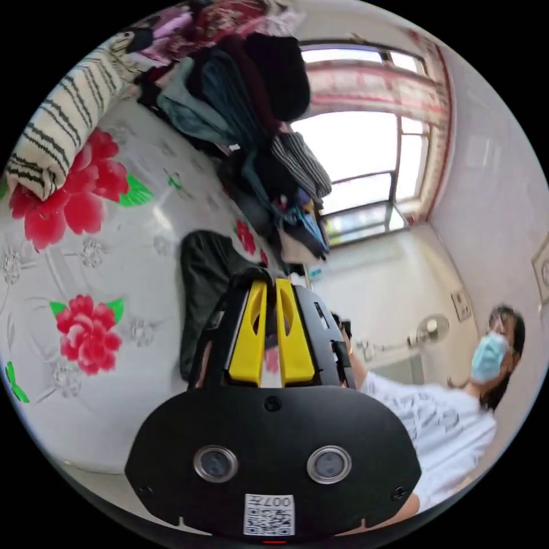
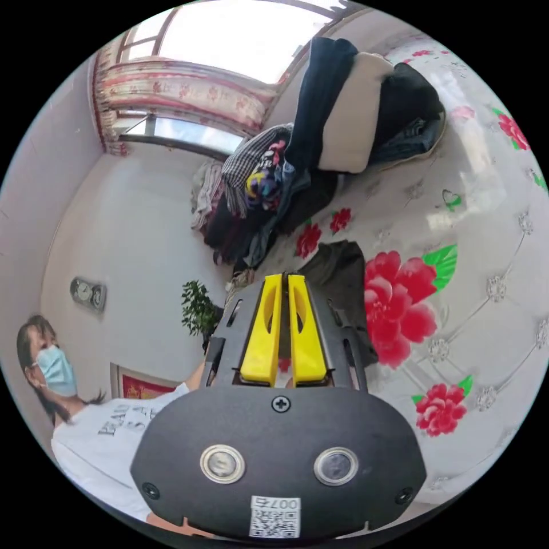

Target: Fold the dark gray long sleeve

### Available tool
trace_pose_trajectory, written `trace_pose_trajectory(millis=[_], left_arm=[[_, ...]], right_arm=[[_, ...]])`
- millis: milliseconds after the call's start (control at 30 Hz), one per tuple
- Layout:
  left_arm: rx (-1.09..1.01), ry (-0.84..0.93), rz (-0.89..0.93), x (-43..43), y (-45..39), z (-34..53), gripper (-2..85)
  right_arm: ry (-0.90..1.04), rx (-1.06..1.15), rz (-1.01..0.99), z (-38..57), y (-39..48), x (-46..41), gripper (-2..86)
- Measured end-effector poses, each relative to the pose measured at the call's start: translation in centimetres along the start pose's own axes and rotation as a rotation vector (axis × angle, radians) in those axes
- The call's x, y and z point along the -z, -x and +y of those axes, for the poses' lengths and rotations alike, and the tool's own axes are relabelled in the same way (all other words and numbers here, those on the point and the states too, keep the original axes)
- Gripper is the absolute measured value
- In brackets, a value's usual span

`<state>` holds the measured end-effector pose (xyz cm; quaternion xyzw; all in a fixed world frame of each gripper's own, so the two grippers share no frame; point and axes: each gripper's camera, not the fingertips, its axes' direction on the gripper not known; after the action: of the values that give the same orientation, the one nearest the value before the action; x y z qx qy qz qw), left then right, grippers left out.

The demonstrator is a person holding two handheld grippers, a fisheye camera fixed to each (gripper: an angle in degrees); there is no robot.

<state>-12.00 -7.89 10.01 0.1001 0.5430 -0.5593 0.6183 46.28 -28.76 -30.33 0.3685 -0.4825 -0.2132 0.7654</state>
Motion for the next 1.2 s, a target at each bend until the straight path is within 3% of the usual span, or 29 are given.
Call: trace_pose_trajectory(millis=[100, 200, 467, 667, 733, 867, 967, 1067, 1133, 1200], left_arm=[[0.19, -0.14, -0.051, -3.0, 1.6, -1.9, 7.2], [0.19, -0.097, -0.205, -5.4, 1.6, -1.1, 8.4], [-0.172, 0.13, -0.581, -10.2, -1.9, 3.3, 9.9], [-0.707, 0.315, -0.82, -21.3, -8.0, -1.6, 13.0], [-0.793, 0.446, -0.892, -26.1, -7.6, -3.3, 11.3], [-0.83, 0.531, -0.94, -29.8, -6.0, -5.3, 3.2], [-0.7, 0.508, -0.743, -28.1, -5.3, -9.2, 0.5], [-0.416, 0.298, -0.541, -22.4, -2.9, -14.1, -0.2], [-0.14, 0.158, -0.444, -18.6, 1.0, -16.7, -0.2], [0.001, 0.138, -0.427, -18.0, 3.6, -17.4, 0.2]], right_arm=[[-0.042, -0.111, 0.074, -2.7, -2.4, -2.8, 2.4], [0.011, -0.141, 0.165, -1.6, -4.3, -4.8, 3.3], [0.136, 0.097, 0.462, 1.9, -4.1, -6.0, 6.0], [0.254, 0.349, 0.601, -5.9, -0.7, -13.9, 9.0], [0.308, 0.399, 0.701, -8.8, -0.9, -17.8, 9.1], [0.384, 0.387, 0.754, -12.3, -3.4, -22.1, 7.6], [0.485, 0.289, 0.692, -14.3, -7.1, -23.7, 4.3], [0.311, 0.254, 0.624, -15.6, -8.4, -20.1, 1.3], [0.167, 0.118, 0.544, -16.6, -10.7, -16.2, 0.8], [0.089, -0.016, 0.516, -16.7, -13.4, -14.1, 1.1]])
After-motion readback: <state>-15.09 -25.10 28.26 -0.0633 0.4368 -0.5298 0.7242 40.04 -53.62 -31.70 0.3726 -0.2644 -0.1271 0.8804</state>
